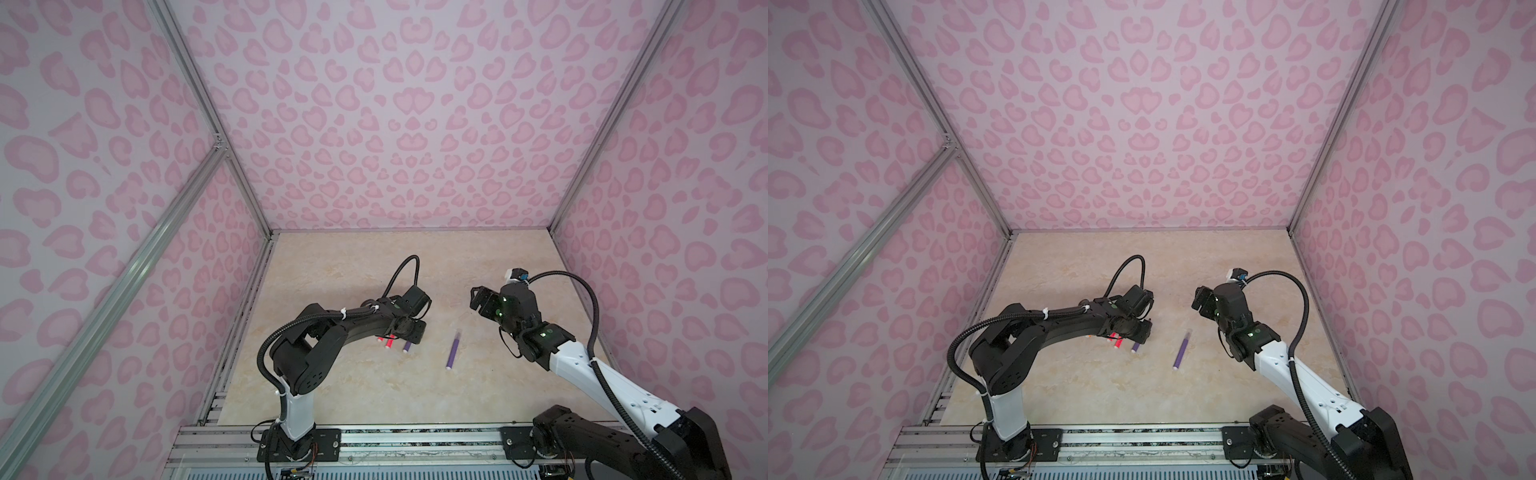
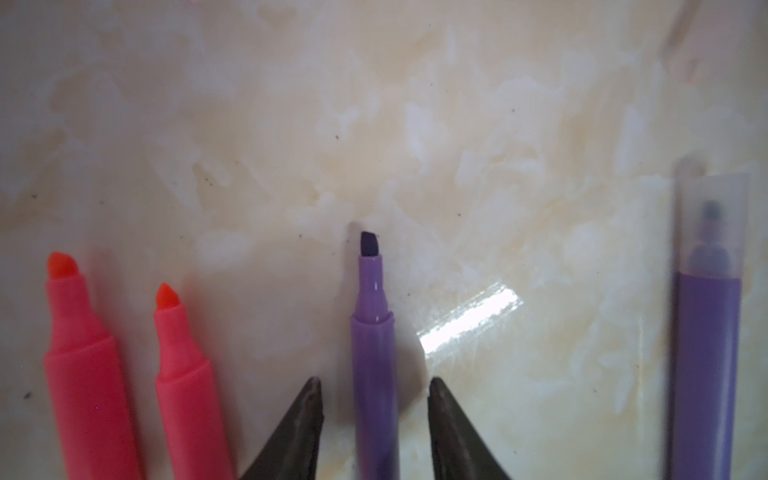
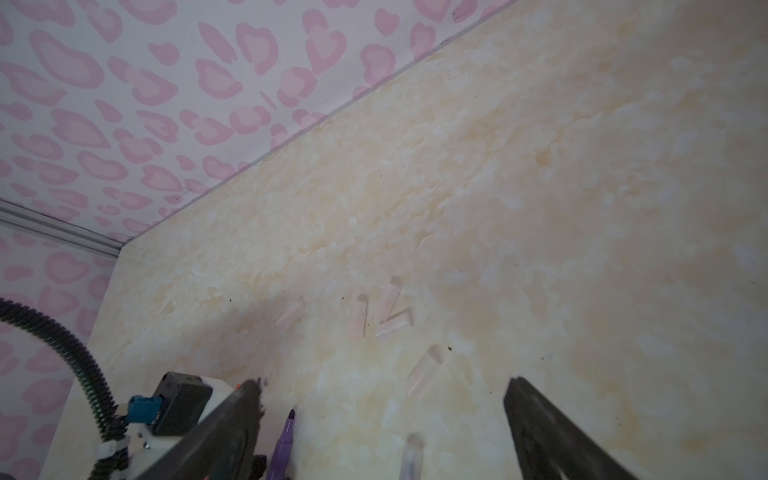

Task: Insert the pens into the pen caps
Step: 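Move the open left gripper over the other uncapped purple marker, then lower the left gripper and close it on the purple marker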

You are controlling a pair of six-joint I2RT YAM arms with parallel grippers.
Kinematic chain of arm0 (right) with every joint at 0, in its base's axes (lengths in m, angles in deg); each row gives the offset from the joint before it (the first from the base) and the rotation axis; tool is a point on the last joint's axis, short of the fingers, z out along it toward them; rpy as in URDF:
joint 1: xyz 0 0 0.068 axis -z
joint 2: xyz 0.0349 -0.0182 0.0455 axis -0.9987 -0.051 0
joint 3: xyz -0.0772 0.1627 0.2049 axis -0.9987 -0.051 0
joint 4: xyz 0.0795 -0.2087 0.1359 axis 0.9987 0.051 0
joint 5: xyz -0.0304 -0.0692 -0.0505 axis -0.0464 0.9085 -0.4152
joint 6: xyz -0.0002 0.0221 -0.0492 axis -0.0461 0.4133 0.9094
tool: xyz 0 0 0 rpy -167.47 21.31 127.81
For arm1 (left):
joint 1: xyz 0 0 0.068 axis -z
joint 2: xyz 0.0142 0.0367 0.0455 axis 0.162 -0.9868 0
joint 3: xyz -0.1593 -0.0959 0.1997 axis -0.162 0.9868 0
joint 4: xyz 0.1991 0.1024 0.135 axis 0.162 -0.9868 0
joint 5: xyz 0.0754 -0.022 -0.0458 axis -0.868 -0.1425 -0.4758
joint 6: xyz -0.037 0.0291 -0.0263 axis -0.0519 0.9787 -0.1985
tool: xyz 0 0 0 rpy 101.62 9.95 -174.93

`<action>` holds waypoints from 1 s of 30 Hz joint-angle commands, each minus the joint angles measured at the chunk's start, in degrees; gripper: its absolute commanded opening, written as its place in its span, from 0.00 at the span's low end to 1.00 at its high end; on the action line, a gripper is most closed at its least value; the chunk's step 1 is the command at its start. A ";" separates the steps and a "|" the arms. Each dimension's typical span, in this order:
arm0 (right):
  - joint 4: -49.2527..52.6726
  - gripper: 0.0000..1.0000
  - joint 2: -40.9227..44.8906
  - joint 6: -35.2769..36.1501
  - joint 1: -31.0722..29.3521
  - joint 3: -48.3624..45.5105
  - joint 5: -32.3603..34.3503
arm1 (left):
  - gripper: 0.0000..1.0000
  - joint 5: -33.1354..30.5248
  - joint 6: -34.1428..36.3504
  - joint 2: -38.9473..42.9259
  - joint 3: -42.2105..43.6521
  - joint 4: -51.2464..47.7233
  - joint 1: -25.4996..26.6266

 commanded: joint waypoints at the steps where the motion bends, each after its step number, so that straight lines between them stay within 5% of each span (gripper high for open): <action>1: -0.64 0.93 0.02 0.29 -0.05 0.30 0.74 | 0.41 -0.62 0.87 -0.76 -0.80 -2.15 0.31; 21: -0.57 0.93 0.19 0.67 -0.01 0.30 1.21 | 0.38 -9.19 2.44 -2.92 -4.95 -9.82 3.37; 30: -0.31 0.93 0.53 0.50 -0.06 0.22 0.93 | 0.32 -8.30 2.98 -5.59 -6.44 -10.73 3.88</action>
